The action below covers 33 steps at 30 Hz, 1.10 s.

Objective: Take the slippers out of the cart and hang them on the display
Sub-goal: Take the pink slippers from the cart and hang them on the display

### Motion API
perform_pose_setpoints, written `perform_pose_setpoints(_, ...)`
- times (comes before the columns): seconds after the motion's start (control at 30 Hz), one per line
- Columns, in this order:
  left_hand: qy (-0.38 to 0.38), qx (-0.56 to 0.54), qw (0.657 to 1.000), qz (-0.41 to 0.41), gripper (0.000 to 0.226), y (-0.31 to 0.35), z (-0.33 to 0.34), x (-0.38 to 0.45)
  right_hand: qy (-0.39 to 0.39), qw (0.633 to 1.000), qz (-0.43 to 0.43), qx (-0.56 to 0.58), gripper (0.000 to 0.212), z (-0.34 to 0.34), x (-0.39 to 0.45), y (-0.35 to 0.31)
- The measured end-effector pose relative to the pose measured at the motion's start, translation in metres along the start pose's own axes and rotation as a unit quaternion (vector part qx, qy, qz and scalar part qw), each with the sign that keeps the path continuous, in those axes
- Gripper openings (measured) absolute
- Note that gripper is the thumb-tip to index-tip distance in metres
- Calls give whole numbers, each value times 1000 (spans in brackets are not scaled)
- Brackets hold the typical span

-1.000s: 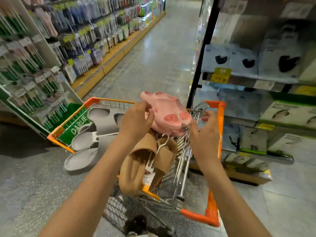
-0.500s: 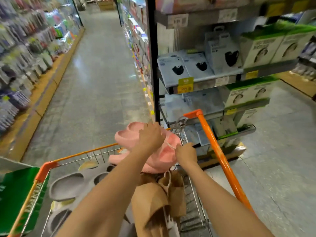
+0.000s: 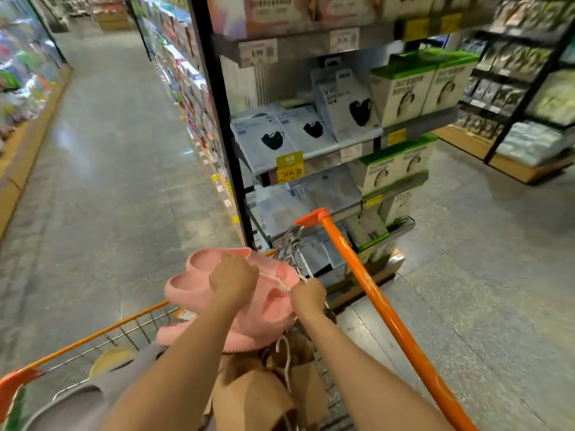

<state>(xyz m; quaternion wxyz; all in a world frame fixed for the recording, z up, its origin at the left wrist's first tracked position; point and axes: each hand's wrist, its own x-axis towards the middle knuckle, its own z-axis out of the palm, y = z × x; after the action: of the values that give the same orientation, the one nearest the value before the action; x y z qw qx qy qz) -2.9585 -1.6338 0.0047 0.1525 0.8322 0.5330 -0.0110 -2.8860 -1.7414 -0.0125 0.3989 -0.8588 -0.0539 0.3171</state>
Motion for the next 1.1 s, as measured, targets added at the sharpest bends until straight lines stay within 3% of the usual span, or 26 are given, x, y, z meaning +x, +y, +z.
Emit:
perform_pose_setpoints(0.1,37,-85,996,-15,34,-7,-9,-5,43,995,-88,5,32,-7,-20,-1)
perform_pose_setpoints(0.3,148,-236,960,-9,42,8,-39,-36,65,964,-258,9,25,-66,-46,-33)
perform_pose_setpoints(0.43,165,-366,915,25,41,68,-63,-60,162,922,-344,-69,22,-140,-56,-54)
perform_pose_setpoints(0.53,136,-449,881,69,29,131,-69,-93,273,876,-379,-119,19,-206,-65,-54)
perform_pose_setpoints(0.67,42,-519,844,128,24,222,-56,-144,375,828,-361,-210,27,-310,-83,-34)
perform_pose_setpoints(0.8,-104,-582,791,160,29,316,-32,-211,433,786,-312,-313,27,-416,-116,3)
perform_pose_setpoints(0.9,-230,-630,722,169,39,382,-13,-276,482,758,-252,-360,27,-487,-152,44)
perform_pose_setpoints(1.0,-354,-683,625,135,37,431,-2,-362,520,732,-194,-395,27,-545,-190,91)
perform_pose_setpoints(1.1,-490,-670,545,114,39,462,15,-445,527,719,-144,-430,27,-590,-231,138)
